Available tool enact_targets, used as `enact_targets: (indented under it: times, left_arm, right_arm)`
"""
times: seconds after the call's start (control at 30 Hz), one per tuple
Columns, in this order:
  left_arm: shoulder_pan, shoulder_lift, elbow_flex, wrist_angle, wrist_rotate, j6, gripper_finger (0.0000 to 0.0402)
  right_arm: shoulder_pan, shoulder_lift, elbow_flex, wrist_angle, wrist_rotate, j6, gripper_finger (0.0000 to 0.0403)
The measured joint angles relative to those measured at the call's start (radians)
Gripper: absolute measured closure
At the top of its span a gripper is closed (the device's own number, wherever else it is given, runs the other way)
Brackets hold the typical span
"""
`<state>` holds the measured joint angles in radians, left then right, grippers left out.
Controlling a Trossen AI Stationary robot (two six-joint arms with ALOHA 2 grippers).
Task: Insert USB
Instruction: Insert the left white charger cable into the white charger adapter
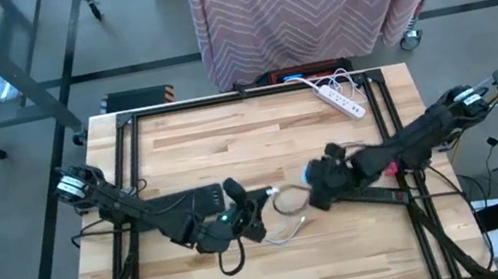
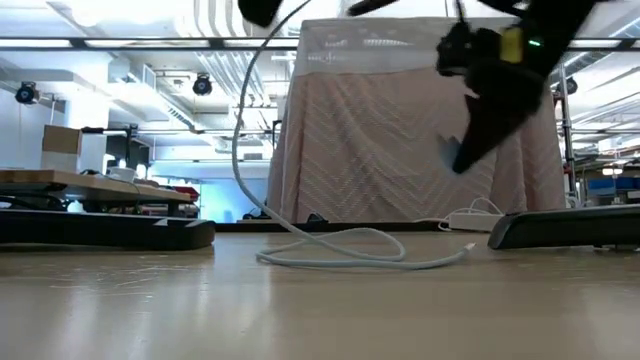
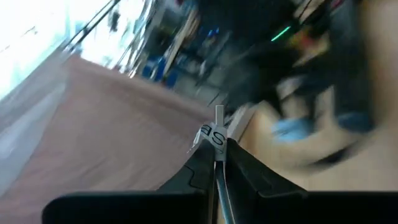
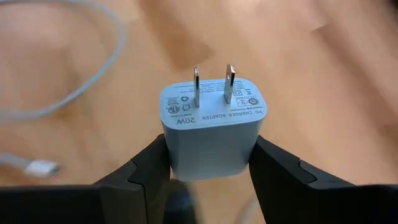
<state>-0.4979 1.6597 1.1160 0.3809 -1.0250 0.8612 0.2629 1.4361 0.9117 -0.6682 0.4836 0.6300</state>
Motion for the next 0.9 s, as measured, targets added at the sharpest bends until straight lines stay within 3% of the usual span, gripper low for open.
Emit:
enact_targets:
  times: [0.07,0.23,0.5,0.63,0.9]
  left_arm:
    - [-0.008,-0.01,0.0,-0.003,0.006,-0.001,0.039]
    - [-0.017,-0.066,0.0,-0.071,-0.012,-0.002,0.0391]
    - [-0.063,-0.236,-0.02,-0.268,-0.03,-0.205,0.0391]
    - [-0.05,-0.294,-0.089,-0.261,-0.021,-0.223,0.0392]
    - [0.08,-0.384,-0.218,-0.042,0.007,-0.178,0.0392]
  right_arm:
    - [-0.058,0.0,0.048,-0.052,-0.019,-0.044,0.0232]
    - [-0.239,0.053,0.107,-0.066,-0.216,-0.143,0.0232]
    - [-0.409,0.344,0.198,-0.058,-0.346,-0.179,0.0232]
    - [-0.43,0.454,0.332,-0.178,-0.385,-0.269,0.0232]
    - [-0.532,0.669,0.642,-0.465,-0.441,-0.355,0.0232]
